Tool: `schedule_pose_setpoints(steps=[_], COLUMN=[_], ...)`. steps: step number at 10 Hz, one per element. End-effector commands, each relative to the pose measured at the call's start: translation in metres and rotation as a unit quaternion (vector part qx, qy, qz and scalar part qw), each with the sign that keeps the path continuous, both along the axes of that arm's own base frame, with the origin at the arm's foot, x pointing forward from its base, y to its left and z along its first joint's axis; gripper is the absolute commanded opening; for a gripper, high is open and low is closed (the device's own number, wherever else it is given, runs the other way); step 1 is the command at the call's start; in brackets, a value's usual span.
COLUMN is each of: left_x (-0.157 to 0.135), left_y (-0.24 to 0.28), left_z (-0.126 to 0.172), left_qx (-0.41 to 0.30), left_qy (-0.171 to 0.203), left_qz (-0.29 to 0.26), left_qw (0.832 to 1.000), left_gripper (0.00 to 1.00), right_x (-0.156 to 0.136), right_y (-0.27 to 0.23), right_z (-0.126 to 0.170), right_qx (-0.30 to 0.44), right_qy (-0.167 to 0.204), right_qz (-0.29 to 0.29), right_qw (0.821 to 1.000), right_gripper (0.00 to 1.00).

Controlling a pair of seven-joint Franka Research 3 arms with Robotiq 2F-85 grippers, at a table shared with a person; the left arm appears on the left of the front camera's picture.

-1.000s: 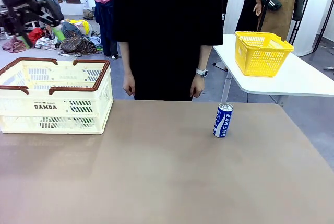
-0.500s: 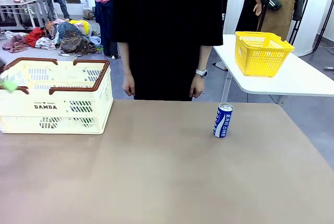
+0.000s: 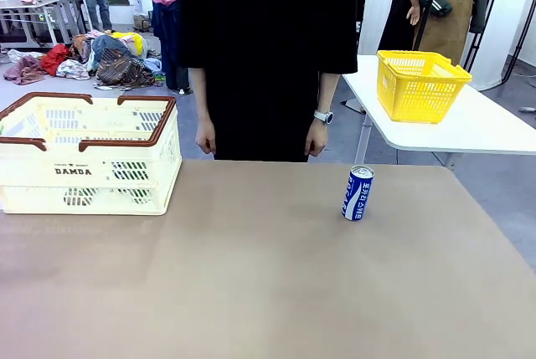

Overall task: Place the drinks into the Shopping basket.
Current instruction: Pick up one drink and place it into the Shopping basket.

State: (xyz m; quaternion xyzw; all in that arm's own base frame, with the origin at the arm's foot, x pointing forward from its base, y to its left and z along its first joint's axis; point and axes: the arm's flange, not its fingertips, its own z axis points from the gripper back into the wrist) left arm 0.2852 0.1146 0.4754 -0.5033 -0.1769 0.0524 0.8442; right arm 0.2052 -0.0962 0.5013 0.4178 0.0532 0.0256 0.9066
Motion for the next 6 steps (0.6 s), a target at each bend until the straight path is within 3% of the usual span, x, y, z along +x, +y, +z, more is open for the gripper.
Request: schedule_pose_setpoints(steps=[1, 6], left_x=[-0.0165, -0.0165], left_y=[-0.0262, -0.0262], left_z=[0.0225, 0.0225], left_qx=[0.064, 0.064], left_qy=[0.0, 0.0], left_qz=[-0.043, -0.043], left_qw=[0.997, 0.997], left_gripper=[1.0, 1.0], right_x=[0.0006, 0.0006], right_y=[-0.0003, -0.0003], right_z=[0.0021, 0.0021], right_qx=[0.005, 0.005], right_qy=[-0.006, -0.006], right_qz=[0.003, 0.003], right_qw=[1.0, 1.0], right_gripper=[1.0, 1.0])
